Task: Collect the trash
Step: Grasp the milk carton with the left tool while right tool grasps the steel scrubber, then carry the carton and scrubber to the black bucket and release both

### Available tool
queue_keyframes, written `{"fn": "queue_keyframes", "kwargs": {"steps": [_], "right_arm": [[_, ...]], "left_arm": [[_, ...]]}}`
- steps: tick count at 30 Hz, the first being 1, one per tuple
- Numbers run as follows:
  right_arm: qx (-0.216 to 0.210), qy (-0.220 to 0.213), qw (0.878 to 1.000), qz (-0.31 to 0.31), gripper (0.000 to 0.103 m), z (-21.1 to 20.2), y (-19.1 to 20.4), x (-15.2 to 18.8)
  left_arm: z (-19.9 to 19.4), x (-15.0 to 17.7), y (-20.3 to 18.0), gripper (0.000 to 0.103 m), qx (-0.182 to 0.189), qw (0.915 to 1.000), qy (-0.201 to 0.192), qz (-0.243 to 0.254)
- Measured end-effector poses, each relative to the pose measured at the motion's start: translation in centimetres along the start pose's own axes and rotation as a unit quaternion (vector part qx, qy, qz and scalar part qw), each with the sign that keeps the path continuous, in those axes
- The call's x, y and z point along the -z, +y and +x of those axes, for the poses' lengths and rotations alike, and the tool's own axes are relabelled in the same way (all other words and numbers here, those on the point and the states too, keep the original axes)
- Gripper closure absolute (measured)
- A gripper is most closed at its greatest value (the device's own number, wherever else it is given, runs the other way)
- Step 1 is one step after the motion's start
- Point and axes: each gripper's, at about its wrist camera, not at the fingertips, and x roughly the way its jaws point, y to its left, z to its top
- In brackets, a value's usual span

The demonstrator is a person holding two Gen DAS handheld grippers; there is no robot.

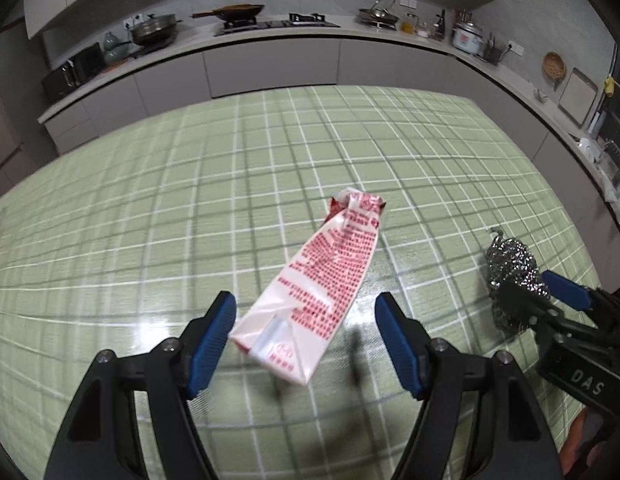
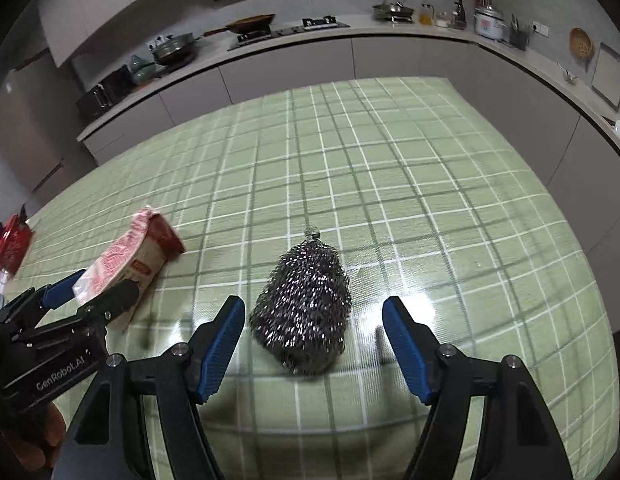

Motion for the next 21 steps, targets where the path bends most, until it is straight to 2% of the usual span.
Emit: {"fn": "queue_keyframes", "kwargs": {"steps": [2,3,4,5,7,11,21], "right_arm": [[0.0,0.006,1.0,0.002,0.03,0.7,-0.1,0.1],[0.0,0.005,1.0,0.003,0.03,0.9,-0.1,0.2],[-0.003,0.005,1.0,0.007,0.03,1.1,-0.3,0.3],[-0.008,0.006,1.0,0.01,0.034,1.3,-0.5,0.4],[-0.01,0.003,1.0,0.004,0.051,1.3,-0.5,0.5],[-0.024,0.002,1.0,0.003,0.059,1.3,-0.8,0.6],[-0.035,-0.035,0.999,-0.011,0.059,-4.1,-3.2,2.1]], "left_arm": [[0.2,0.0,0.2,0.06,0.002,1.0,-0.002,-0.005],[0.3,0.1,0.3,0.064,0.004,1.0,0.002,-0.008],[0.3,0.3,0.5,0.065,0.008,0.9999,0.004,-0.014],[0.2,0.5,0.7,0.065,0.009,0.9998,0.001,-0.016],[0.2,0.5,1.0,0.065,0.014,0.9997,0.0,-0.021],[-1.2,1.5,1.0,0.066,0.022,0.9991,-0.013,-0.033],[-6.4,4.1,-3.5,0.066,0.045,0.9979,-0.022,-0.042]]}}
